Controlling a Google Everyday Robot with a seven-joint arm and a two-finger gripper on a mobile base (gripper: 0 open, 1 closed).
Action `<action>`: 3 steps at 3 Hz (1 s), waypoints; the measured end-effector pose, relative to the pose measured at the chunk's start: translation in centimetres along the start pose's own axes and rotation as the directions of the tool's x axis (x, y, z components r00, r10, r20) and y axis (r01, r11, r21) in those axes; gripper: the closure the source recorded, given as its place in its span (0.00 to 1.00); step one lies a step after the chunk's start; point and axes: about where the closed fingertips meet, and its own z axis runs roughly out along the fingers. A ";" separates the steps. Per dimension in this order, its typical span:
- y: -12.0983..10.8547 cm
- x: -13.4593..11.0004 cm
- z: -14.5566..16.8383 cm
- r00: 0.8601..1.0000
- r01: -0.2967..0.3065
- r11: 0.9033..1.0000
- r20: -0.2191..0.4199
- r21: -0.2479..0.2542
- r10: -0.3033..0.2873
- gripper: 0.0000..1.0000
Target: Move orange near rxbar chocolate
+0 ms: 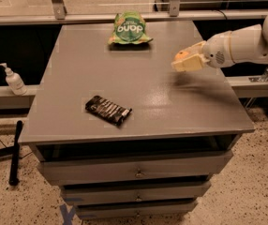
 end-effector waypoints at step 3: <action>15.4 -2.1 4.5 0.969 0.112 0.947 0.242 -0.300 -0.037 1.00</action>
Offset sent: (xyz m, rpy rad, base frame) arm -0.1333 0.1435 -0.0126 0.3212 -0.0376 0.3923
